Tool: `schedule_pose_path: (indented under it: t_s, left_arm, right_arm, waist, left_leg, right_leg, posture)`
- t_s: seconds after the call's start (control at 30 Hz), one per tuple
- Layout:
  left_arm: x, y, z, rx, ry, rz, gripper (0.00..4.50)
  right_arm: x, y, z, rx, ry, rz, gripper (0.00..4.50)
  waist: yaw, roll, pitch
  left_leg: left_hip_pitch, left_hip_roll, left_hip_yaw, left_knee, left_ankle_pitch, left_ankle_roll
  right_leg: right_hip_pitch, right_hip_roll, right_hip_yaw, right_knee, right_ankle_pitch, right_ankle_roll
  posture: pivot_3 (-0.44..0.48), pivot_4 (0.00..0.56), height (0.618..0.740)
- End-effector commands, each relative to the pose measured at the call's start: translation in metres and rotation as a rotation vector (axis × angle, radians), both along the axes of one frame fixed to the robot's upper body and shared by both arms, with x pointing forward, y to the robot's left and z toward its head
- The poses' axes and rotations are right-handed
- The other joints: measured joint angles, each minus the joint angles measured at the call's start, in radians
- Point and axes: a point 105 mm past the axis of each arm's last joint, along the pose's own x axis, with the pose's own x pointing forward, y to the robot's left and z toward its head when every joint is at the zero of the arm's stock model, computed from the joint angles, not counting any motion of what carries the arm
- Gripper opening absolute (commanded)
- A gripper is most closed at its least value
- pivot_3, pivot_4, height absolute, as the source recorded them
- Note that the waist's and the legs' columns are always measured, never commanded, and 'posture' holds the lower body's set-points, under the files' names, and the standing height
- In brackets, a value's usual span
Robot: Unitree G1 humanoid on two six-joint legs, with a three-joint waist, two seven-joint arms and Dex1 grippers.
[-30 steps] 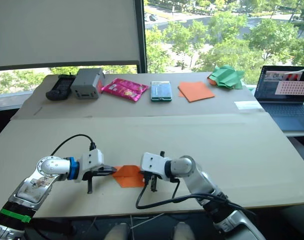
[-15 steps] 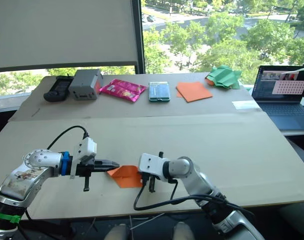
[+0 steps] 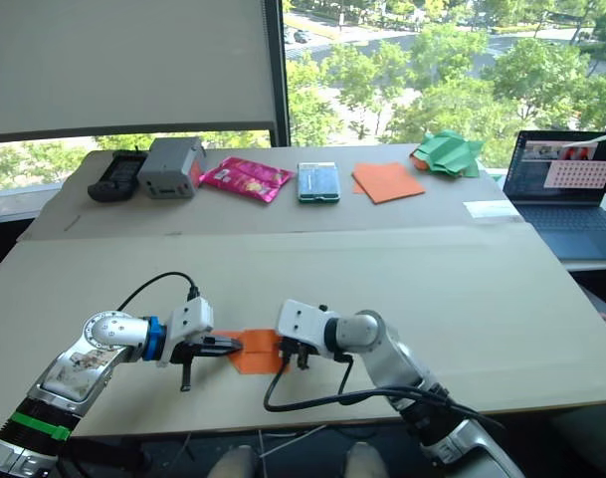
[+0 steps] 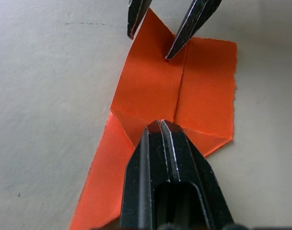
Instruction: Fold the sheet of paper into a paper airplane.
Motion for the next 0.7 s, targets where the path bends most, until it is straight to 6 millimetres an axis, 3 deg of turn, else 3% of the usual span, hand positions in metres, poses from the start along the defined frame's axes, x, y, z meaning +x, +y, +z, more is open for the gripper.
schedule_pose_path:
  t_s: [0.03,0.13,0.23,0.33,0.5,0.7]
  left_arm:
    - [-0.002,0.000,-0.002,0.016,-0.001,-0.015,0.00]
    - [-0.006,0.002,-0.011,0.038,0.018,-0.013,0.00]
    - [-0.007,0.002,-0.015,0.044,0.022,-0.012,0.00]
    - [-0.006,0.001,-0.016,0.042,0.020,-0.005,0.00]
    - [-0.006,0.000,-0.014,0.039,0.014,-0.005,0.00]
    - [-0.006,-0.001,-0.014,0.036,0.011,0.000,0.00]
  right_arm:
    - [-0.003,0.009,0.029,0.105,-0.046,0.021,2.63]
    - [-0.015,0.024,0.044,0.148,-0.116,0.092,2.63]
    - [-0.017,0.030,0.043,0.140,-0.137,0.107,2.63]
    - [-0.017,0.031,0.029,0.097,-0.116,0.113,1.89]
    - [-0.020,0.035,0.013,0.067,-0.076,0.159,0.14]
    - [-0.008,0.034,0.000,0.033,-0.052,0.126,0.06]
  waist:
    - [0.000,0.000,0.000]
    - [0.001,0.000,0.000]
    - [0.000,0.000,0.000]
    - [0.000,0.001,0.000]
    - [0.001,0.001,0.000]
    - [0.001,0.001,0.000]
  left_leg:
    - [-0.001,0.000,0.000,0.000,0.001,0.001]
    - [-0.001,0.000,0.000,0.000,0.001,0.002]
    - [0.000,0.000,0.000,0.000,0.000,0.000]
    - [0.000,0.000,0.000,0.000,-0.001,-0.001]
    - [0.000,0.000,0.000,0.000,-0.001,-0.001]
    - [0.000,0.000,0.000,0.000,0.000,-0.001]
  right_leg:
    - [0.000,0.000,0.000,0.000,0.000,0.000]
    - [0.000,0.000,0.000,0.000,0.000,0.000]
    - [0.000,0.000,0.000,0.000,0.000,0.000]
    - [0.000,0.000,0.000,-0.001,0.000,0.000]
    - [0.000,0.000,0.000,-0.001,0.000,0.000]
    - [0.000,0.000,0.000,-0.001,0.000,0.000]
  posture:
    - [0.000,0.150,0.706]
    - [0.000,0.150,0.706]
    - [0.000,0.150,0.706]
    - [0.000,0.150,0.706]
    - [0.000,0.150,0.706]
    - [0.000,0.150,0.706]
